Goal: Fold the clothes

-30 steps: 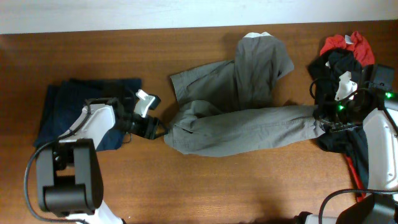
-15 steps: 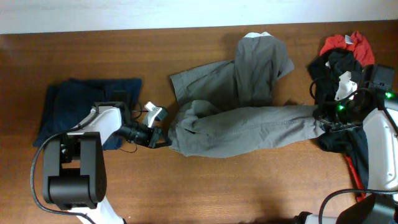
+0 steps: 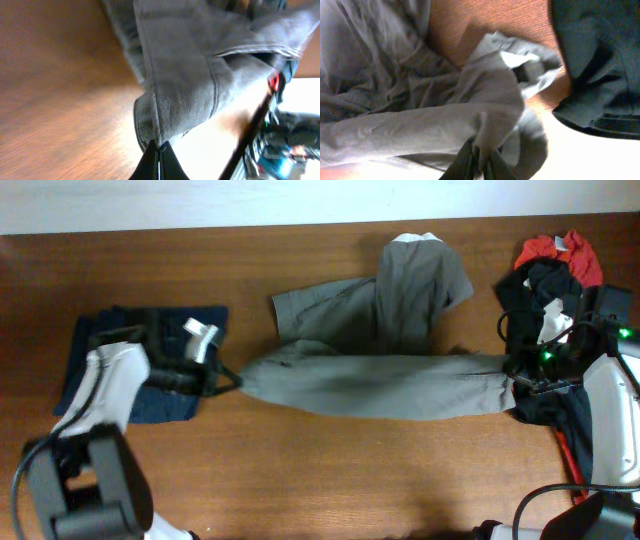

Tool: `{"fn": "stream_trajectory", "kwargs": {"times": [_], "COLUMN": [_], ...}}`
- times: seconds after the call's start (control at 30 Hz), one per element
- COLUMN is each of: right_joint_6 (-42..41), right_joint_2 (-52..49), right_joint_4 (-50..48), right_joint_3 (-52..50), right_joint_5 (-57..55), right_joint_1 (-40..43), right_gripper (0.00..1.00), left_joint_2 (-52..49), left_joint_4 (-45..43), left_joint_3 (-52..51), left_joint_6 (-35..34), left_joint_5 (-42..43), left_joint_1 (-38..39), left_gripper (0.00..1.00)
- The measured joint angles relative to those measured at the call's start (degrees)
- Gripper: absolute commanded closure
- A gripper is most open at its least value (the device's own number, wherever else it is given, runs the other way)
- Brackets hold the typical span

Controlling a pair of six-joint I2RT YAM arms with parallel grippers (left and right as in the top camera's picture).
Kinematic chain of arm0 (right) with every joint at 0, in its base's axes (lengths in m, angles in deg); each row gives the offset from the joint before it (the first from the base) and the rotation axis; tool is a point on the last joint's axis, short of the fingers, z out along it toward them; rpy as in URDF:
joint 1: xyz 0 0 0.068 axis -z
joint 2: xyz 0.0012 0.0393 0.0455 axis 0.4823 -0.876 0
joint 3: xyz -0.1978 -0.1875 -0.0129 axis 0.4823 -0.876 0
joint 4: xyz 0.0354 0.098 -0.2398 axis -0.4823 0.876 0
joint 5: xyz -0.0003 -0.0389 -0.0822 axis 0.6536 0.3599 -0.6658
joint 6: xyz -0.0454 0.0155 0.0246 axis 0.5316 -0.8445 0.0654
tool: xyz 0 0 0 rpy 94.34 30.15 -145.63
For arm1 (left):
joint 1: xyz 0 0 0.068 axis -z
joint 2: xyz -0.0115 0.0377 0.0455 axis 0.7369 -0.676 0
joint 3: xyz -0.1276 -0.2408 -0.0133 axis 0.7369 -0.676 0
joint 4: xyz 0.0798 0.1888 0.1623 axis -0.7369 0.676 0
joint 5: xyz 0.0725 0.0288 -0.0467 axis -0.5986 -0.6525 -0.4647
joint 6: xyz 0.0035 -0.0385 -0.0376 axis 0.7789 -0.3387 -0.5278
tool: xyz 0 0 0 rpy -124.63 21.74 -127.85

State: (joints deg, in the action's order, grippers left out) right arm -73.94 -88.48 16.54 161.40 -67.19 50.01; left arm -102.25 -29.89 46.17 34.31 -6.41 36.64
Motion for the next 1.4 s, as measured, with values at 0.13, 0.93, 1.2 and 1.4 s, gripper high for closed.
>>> {"fn": "stream_trajectory", "kwargs": {"times": [0.13, 0.93, 1.2, 1.4], "right_joint_6": [-0.5, 7.9, 4.3, 3.5], "right_joint_2": [-0.4, -6.4, -6.4, -6.4], "right_joint_4": [0.0, -7.4, -15.6, -16.5], "right_joint_3": [0.0, -18.3, -22.4, -22.5], "right_joint_5": [-0.4, 14.5, 14.0, 13.8], "right_joint_1": [0.1, -3.0, -3.0, -3.0], "right_gripper": [0.75, 0.63, 0.60, 0.66], "left_joint_2": [5.6, 7.2, 7.2, 7.2], "left_joint_4": [0.0, -0.2, -0.2, -0.2], "left_joint_3": [0.9, 1.1, 1.1, 1.1], "left_joint_6": [0.0, 0.0, 0.0, 0.0], "left_joint_5": [-0.1, -0.7, -0.7, -0.7], "left_joint_1": [-3.9, -4.6, -4.6, -4.6], "left_gripper": [0.99, 0.99, 1.00, 1.00]}}
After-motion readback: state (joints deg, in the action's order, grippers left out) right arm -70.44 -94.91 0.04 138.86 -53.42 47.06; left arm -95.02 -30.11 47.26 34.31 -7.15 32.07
